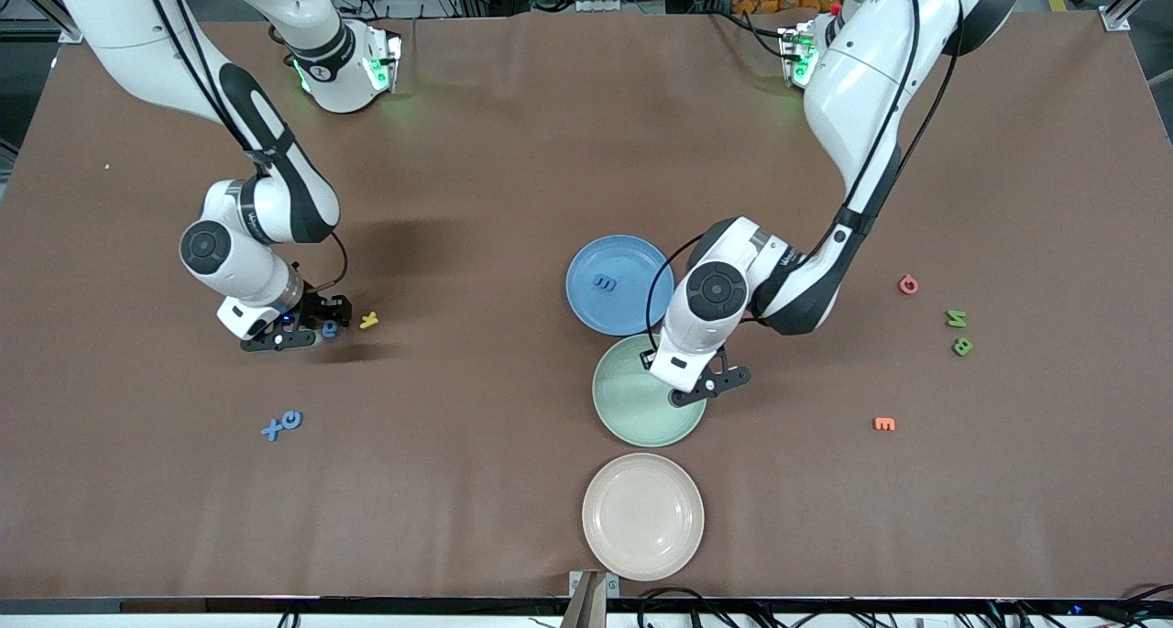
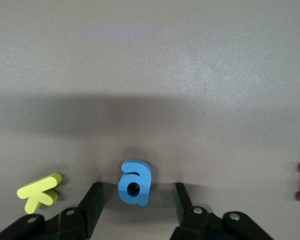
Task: Sort letters by color into matching plates
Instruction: 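Release the u on the green plate while the right gripper grasps blue a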
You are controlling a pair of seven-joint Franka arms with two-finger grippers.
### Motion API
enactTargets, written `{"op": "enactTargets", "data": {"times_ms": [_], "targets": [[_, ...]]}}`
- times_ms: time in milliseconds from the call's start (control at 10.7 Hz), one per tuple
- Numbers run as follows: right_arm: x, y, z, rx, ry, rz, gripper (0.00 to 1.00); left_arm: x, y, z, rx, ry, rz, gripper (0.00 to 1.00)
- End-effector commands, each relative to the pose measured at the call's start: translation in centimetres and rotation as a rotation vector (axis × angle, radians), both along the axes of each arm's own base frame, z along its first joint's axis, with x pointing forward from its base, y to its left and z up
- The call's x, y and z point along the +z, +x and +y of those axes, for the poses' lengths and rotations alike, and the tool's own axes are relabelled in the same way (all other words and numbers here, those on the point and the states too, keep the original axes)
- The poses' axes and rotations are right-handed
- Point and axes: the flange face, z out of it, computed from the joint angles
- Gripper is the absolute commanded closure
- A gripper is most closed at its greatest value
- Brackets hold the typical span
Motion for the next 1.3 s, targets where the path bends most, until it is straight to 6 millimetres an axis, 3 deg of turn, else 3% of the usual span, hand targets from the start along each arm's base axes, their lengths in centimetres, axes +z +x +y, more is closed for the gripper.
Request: {"op": "enactTargets", "data": {"times_ms": [0,93,280,466,559,652,839,1211], "targets": [[-0.4,-0.1,0.3,-0.004,0.0,-0.005,0.44,1.8,1.1,0.3,0.009,0.007,-0.049,0.0],[-0.4,-0.1,0.2,-0.006,0.0,-0.005,0.49,2.7,1.4,1.1,0.013,0.026,-0.046,0.0],[-0.3,0.5,0.2,-0.012,0.003,-0.017,0.5,5.6,1.8,5.6,-0.062,0.221,0.006,0.0],[-0.5,1.3,0.6,-0.045,0.004,-0.026,0.51,10.0,3.2,12.3,-0.133,0.255,0.074,0.08],[-0.5,1.8,1.0,-0.044,0.005,-0.032,0.53,11.1,2.8,14.0,-0.19,0.259,0.093,0.08],[-0.7,2.0,1.1,-0.058,0.005,-0.03,0.54,11.6,2.8,17.3,-0.2,0.263,0.111,0.08],[-1.0,2.0,1.4,-0.054,0.006,-0.028,0.59,12.0,2.0,21.2,-0.226,0.242,0.118,0.08],[-1.3,1.8,1.4,-0.052,0.005,-0.027,0.52,9.8,-1.5,30.1,-0.294,0.162,-0.012,0.08]]}}
